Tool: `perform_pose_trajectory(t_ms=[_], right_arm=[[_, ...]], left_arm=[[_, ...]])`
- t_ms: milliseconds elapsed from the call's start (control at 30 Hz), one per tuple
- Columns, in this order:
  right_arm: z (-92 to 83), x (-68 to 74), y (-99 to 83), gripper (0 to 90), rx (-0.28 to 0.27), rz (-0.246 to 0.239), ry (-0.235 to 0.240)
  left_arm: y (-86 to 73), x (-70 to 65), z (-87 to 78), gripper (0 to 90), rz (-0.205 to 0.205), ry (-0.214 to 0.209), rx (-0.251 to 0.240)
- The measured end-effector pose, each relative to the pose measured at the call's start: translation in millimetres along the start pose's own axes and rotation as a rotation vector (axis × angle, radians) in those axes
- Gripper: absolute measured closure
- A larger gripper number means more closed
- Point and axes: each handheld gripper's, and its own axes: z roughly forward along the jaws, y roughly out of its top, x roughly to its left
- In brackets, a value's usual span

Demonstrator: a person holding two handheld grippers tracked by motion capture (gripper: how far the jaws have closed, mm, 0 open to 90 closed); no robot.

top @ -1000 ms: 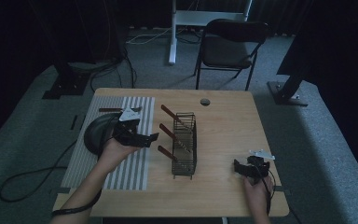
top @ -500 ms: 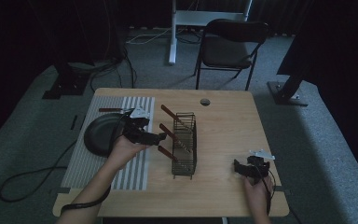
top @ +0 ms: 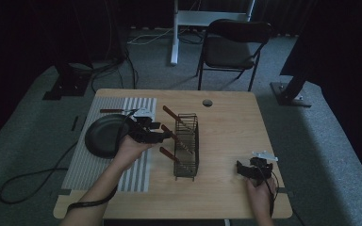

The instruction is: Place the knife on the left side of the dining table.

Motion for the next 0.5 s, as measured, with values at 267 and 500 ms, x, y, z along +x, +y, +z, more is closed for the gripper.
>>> perform_pose_trajectory(t_ms=[267, 500], right_arm=[[0.0, 0.0, 0.0, 11.8, 0.0, 0.0, 0.0], [0.0, 0.0, 0.0, 11.8, 0.0, 0.0, 0.0]], left_arm=[[-3.4, 0.0, 6.1, 49.3, -0.011, -0.028, 0.001], [-6.9, 5.5, 6.3, 64.8, -0.08, -0.116, -0.041]])
